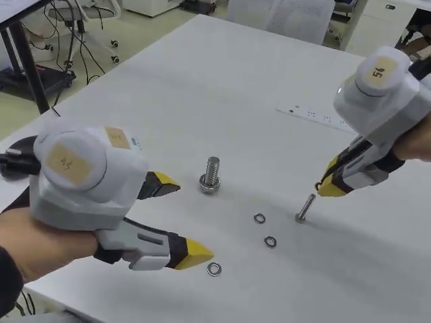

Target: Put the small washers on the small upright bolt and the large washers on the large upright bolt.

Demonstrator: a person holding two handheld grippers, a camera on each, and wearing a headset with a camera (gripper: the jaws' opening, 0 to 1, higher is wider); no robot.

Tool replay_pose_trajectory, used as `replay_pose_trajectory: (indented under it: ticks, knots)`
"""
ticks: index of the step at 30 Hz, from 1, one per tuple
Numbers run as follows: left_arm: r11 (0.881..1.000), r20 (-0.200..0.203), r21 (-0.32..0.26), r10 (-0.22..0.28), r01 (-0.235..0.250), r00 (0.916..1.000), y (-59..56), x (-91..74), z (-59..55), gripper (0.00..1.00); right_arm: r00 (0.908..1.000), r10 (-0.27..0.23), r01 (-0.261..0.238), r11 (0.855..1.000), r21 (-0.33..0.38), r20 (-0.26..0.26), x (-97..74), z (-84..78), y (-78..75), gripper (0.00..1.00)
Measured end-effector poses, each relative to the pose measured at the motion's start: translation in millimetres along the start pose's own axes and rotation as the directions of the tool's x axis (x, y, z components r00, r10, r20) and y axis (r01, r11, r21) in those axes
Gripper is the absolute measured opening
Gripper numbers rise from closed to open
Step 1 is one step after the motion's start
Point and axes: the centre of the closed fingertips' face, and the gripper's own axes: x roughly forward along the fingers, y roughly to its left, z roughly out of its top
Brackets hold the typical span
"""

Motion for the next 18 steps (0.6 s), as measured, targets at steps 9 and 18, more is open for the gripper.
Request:
replay_pose_trajectory:
  ticks: [9,18]
  knots:
    - [1.0,-0.005,-0.003,-0.002,0.002,1.0,-0.4,-1.1,-1.6,0.63,0.9996,0.017,-0.018,1.0,-0.009,-0.02,9.0,-0.7,1.9,0.13]
    - [1.0,-0.006,-0.005,-0.002,0.002,1.0,-0.6,-1.7,-2.6,0.63,0.9991,0.029,-0.03,0.999,-0.015,-0.03,16.6,-1.9,1.9,0.13]
